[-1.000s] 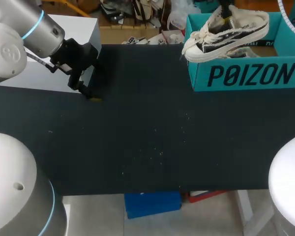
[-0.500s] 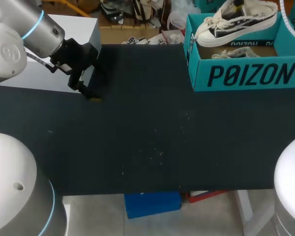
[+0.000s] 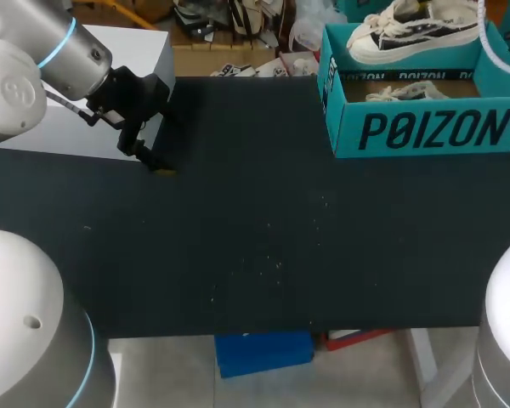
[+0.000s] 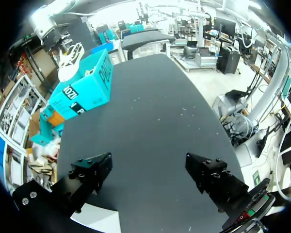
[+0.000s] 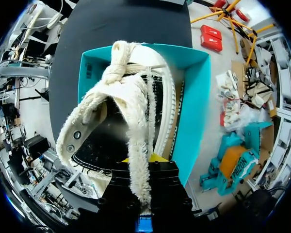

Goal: Take the shoe out of the shoebox, open the shoe tongue, remove and reinsert the insole, then place the shoe into the shoebox

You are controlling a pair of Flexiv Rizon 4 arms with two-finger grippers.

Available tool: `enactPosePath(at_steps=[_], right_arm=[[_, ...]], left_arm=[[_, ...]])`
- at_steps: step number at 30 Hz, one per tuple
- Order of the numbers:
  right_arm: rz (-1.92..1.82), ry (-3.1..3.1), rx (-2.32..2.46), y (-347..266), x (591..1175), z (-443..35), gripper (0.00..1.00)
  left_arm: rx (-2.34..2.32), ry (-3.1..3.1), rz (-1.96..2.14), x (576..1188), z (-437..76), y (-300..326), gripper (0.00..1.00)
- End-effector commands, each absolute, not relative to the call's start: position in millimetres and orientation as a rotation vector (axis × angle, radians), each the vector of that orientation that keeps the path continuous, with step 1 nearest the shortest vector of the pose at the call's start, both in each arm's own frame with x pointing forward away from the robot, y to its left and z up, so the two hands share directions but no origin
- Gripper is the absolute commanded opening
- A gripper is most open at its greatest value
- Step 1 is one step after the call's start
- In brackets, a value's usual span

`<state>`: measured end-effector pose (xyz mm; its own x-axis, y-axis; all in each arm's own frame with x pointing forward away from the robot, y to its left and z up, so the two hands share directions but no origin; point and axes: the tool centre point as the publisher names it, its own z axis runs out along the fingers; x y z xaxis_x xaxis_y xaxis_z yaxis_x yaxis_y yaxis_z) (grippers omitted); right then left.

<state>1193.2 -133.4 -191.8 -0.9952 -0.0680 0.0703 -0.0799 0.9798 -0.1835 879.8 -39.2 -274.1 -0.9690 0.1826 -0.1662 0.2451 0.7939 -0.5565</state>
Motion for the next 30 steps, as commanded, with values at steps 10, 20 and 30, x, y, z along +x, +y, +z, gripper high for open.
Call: enactPosePath(at_steps=[10,20,30], right_arm=[[0.189,-2.917,0.067,-155,1257,-254,0.0],[0.12,-2.899,0.063,-156,1275,-292,0.0],[0.09,-2.86,0.077,-153,1293,-321,0.0]], left_arm=[[0.346,2.877,-0.91,879,-274,-39,1.0],[0.346,2.877,-0.91,879,-274,-39,1.0],[0.346,2.877,-0.91,879,-274,-39,1.0]])
